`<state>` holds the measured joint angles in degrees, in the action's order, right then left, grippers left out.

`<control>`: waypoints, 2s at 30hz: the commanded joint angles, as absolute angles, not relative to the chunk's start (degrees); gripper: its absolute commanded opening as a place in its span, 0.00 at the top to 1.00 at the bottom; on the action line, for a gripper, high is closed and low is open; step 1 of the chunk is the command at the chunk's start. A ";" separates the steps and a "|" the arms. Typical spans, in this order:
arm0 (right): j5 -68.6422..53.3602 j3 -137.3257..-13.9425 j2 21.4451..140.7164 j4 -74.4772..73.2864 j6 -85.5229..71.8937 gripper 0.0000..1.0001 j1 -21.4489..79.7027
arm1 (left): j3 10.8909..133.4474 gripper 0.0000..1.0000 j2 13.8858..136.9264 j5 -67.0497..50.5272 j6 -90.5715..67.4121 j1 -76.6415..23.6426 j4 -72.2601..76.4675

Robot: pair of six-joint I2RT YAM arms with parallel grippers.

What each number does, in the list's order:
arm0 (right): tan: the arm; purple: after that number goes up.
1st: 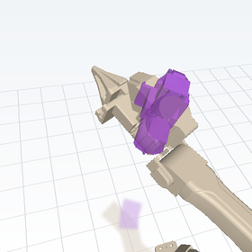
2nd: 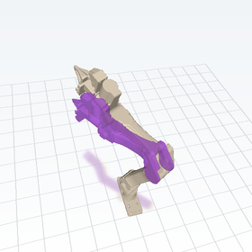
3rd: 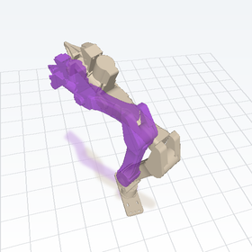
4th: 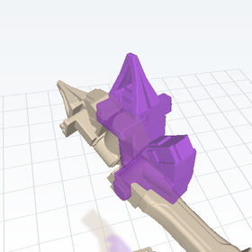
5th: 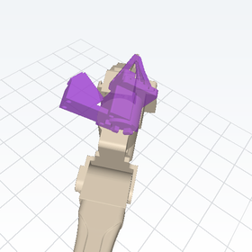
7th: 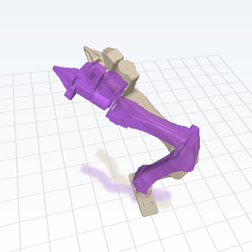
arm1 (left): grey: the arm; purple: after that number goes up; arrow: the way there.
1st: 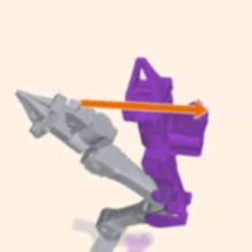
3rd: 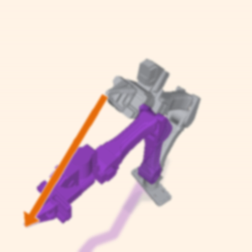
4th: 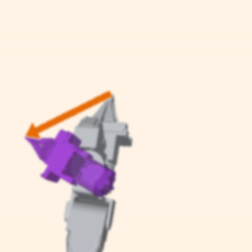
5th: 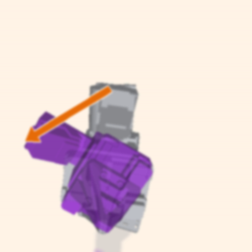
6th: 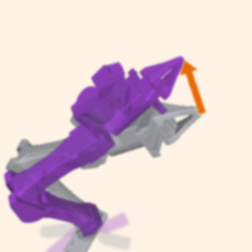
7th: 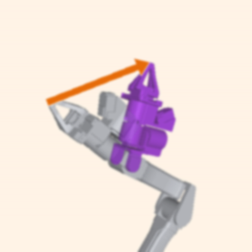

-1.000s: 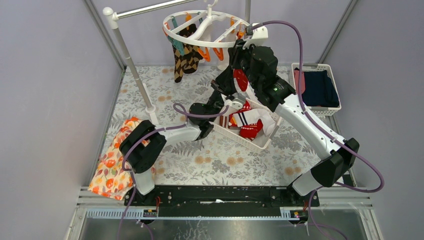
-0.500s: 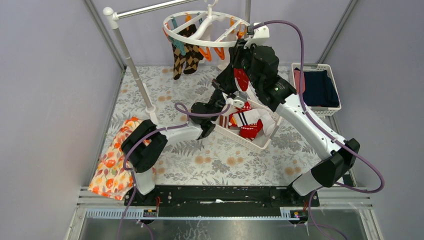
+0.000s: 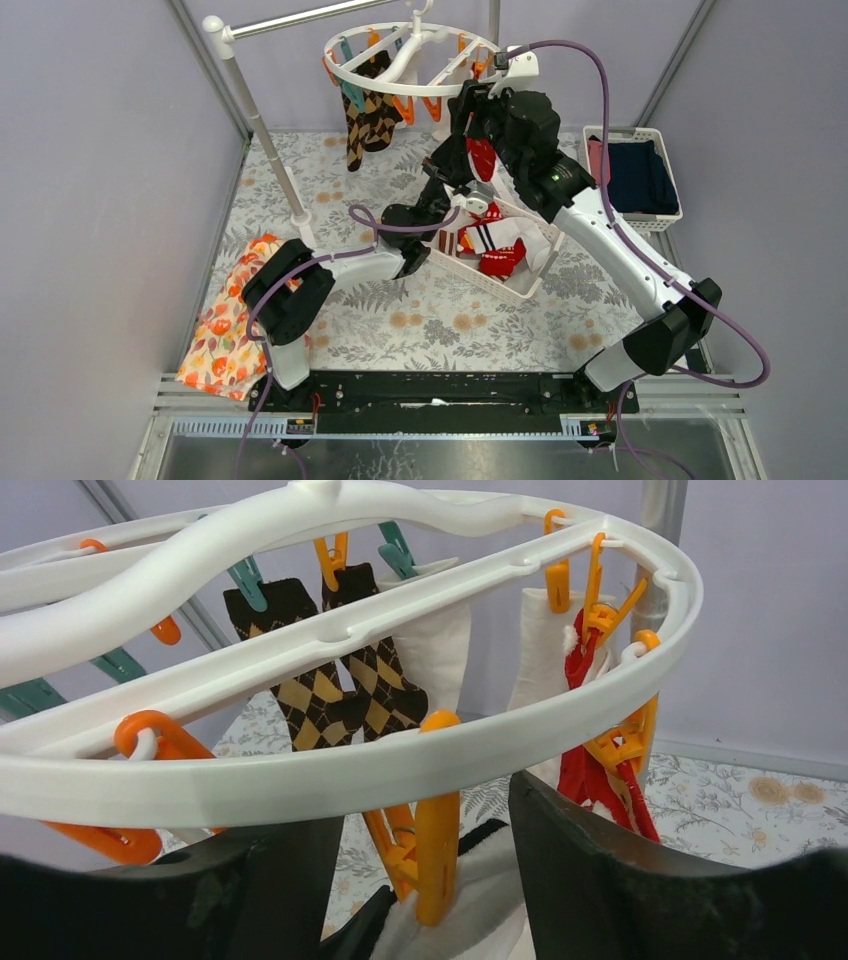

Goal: Clip the socks to the hanger
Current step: Clamp the sock onto the hanger, then pick up the sock from the bin.

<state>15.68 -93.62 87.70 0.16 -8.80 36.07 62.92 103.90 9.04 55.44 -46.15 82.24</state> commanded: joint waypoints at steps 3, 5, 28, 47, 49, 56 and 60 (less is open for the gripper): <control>14.84 -93.96 84.04 0.35 -7.79 0.28 35.47 | 63.17 0.99 103.97 10.00 54.01 -46.45 84.56; 14.32 -93.96 83.37 0.35 -7.05 0.25 35.44 | 62.22 0.80 103.74 10.80 52.52 -46.56 86.61; -14.37 -96.81 74.01 -23.96 6.67 0.00 30.29 | 37.15 0.06 63.38 -1.49 6.70 -48.51 50.29; -35.27 -99.07 70.97 -63.02 32.67 0.00 20.81 | 24.87 0.04 35.76 -9.79 -20.10 -46.58 23.47; -37.14 -94.40 68.99 -61.49 33.80 0.00 18.56 | 25.72 0.04 36.96 -10.42 -21.13 -46.58 21.17; -47.43 -71.63 60.23 -44.29 30.83 0.00 10.53 | 24.96 0.02 40.32 -9.21 -24.82 -46.51 20.24; -53.67 -60.82 57.83 -32.57 24.65 0.00 6.74 | 24.44 0.02 41.91 -9.69 -26.00 -46.41 21.88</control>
<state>-44.73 -67.59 60.16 -46.78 30.06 9.45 24.67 40.95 -8.86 -23.53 -46.81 20.64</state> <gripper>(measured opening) 0.994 0.978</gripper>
